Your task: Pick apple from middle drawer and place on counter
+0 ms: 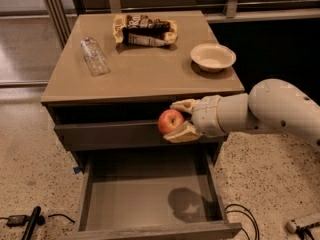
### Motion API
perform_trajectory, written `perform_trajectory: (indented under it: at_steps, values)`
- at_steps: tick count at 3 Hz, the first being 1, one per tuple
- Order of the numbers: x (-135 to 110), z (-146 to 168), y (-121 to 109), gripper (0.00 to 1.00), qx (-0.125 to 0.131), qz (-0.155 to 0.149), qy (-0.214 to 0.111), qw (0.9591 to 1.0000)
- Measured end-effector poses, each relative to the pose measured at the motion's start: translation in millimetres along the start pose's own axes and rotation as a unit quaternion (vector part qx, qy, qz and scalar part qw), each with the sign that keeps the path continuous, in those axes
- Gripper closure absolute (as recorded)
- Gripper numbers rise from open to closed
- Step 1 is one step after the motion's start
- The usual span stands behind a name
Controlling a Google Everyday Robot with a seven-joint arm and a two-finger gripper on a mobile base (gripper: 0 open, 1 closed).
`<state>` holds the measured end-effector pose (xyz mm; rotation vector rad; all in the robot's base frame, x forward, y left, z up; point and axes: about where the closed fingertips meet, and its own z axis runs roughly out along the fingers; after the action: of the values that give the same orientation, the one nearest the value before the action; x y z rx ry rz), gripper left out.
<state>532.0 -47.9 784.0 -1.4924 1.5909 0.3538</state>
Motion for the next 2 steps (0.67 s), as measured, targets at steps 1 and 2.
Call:
perform_trajectory:
  at_steps: [1, 2]
  values:
    - [-11, -4, -12, 1.00, 0.007, -0.011, 0.001, 0.9999]
    - [-37, -18, -44, 1.00, 0.024, -0.037, 0.003, 0.9990]
